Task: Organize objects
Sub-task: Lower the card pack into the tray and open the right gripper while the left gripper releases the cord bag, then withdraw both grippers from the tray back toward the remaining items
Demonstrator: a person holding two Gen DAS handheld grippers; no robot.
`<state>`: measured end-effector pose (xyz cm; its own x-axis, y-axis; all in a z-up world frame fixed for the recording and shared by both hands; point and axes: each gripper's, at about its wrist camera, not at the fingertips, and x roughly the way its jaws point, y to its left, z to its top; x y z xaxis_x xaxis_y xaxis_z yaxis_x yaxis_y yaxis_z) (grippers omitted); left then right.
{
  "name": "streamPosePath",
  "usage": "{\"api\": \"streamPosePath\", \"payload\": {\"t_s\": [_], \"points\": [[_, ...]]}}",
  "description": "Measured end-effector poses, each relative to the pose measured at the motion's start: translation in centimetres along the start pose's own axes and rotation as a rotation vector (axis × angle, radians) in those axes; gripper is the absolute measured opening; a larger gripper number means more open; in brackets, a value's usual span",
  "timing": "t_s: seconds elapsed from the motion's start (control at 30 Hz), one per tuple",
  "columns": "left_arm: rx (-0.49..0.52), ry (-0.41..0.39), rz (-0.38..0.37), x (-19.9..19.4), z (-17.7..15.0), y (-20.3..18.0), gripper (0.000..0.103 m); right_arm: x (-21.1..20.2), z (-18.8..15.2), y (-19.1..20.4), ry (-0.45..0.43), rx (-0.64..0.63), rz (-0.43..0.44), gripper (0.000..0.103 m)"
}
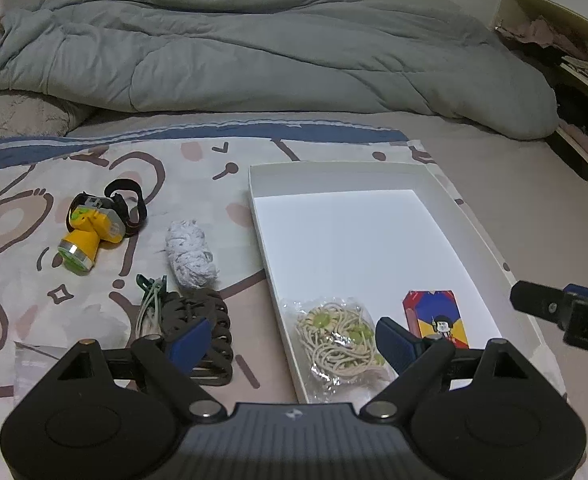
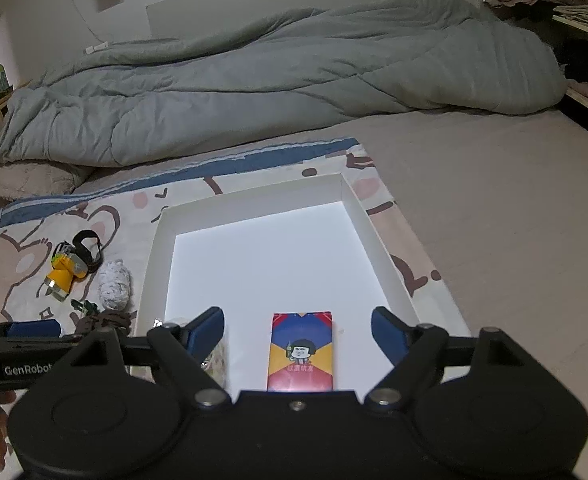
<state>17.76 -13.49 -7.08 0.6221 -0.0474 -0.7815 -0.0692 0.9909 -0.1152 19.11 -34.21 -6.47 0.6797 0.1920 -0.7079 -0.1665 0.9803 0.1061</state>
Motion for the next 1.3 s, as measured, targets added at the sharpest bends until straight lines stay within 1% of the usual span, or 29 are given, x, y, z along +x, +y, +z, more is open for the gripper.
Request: {"api": "streamPosePath", "payload": {"t_s": [0.1, 0.17, 0.33, 0.4, 0.47, 0.53, 0.63, 0.87, 1.3], "points": [[0.009, 0.002, -0.004, -0.6, -0.2, 0.0, 0.089, -0.8, -0.1, -0.1, -0.010, 0.010, -0.005, 0.084], [0.019, 0.002, -0.004, -0.9, -0.3, -0.1, 0.090, -1.3, -0.2, -0.2, -0.016, 0.010, -0.008, 0.087], [0.041, -0.003, 0.013, -1.5, -0.8, -0.1, 0.098, -2.0, -0.8, -0.4, -0.021, -0.006, -0.028, 0.092], [0.048, -0.002, 0.025, -1.6, -0.9, 0.0, 0.099, -2.2, -1.0, -0.7, -0.019, -0.005, -0.034, 0.093], [0.053, 0.000, 0.032, -1.6, -1.0, 0.2, 0.100, -2.3, -1.2, -0.9, -0.019, -0.006, -0.049, 0.098], [0.055, 0.001, 0.037, -1.6, -1.1, 0.4, 0.102, -2.6, -1.4, -1.1, -0.031, -0.015, -0.062, 0.098], [0.056, -0.003, 0.043, -1.7, -1.2, 0.7, 0.103, -2.9, -1.8, -1.4, -0.038, -0.018, -0.075, 0.103], [0.061, -0.009, 0.046, -2.0, -1.4, 1.0, 0.103, -2.9, -2.6, -1.4, -0.035, -0.055, -0.102, 0.103], [0.053, -0.016, 0.044, -2.3, -1.4, 1.4, 0.103, -2.3, -3.1, -1.4, -0.007, -0.062, -0.129, 0.103]]}}
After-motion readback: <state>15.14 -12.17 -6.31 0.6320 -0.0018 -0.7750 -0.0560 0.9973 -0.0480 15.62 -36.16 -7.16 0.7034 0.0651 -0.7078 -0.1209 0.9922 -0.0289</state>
